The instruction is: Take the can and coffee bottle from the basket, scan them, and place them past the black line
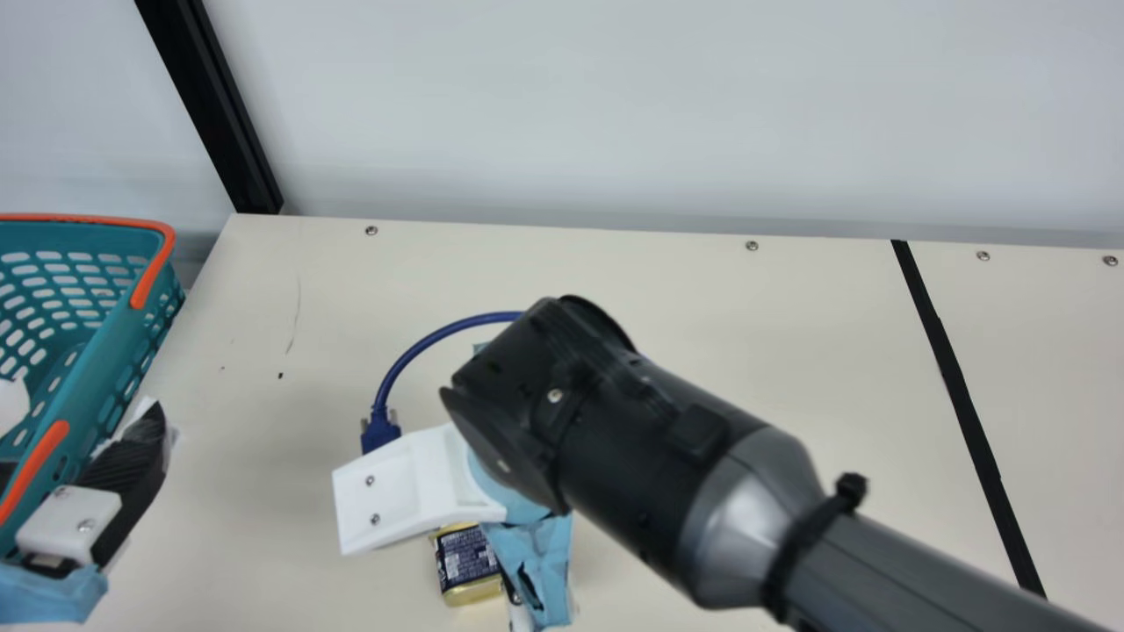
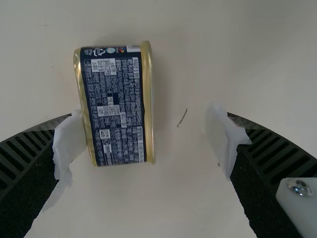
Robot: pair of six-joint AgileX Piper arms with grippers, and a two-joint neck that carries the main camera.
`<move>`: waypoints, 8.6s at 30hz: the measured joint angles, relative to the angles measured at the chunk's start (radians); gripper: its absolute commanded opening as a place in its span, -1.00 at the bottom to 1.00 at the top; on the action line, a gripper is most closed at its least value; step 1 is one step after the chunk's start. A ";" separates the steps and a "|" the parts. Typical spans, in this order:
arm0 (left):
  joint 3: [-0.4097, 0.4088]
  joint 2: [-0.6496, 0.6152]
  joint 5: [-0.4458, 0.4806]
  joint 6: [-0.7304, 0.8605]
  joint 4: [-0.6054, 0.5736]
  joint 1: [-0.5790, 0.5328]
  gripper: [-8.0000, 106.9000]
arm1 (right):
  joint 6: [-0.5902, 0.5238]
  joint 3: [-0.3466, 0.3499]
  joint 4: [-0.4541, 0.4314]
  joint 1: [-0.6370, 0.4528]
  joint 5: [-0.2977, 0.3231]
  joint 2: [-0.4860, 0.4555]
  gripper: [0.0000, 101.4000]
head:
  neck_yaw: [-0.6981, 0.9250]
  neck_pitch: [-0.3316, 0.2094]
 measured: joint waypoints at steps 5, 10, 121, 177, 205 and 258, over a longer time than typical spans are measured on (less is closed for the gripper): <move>0.000 0.000 0.000 0.000 0.000 0.000 0.71 | -0.012 -0.022 0.022 0.015 0.012 0.053 1.00 | 0.000 0.000; 0.000 0.000 0.000 0.000 0.000 0.000 0.71 | -0.016 -0.030 0.036 0.020 0.020 0.083 -1.00 | 0.000 0.000; 0.000 0.000 0.000 0.000 0.000 0.000 0.71 | 0.322 0.492 0.476 -1.484 -0.138 -0.702 1.00 | -0.732 0.000; 0.000 0.000 0.000 0.000 0.000 0.000 0.71 | 0.644 0.460 0.873 -0.932 0.211 -1.014 1.00 | -0.732 0.000; 0.000 0.000 0.000 0.000 0.000 0.000 0.71 | 0.644 0.460 0.873 -0.932 0.211 -1.014 1.00 | 0.205 -0.020; -0.506 0.701 0.180 -0.403 0.446 0.567 0.71 | 0.644 0.460 0.873 -0.932 0.211 -1.014 1.00 | 0.568 -0.128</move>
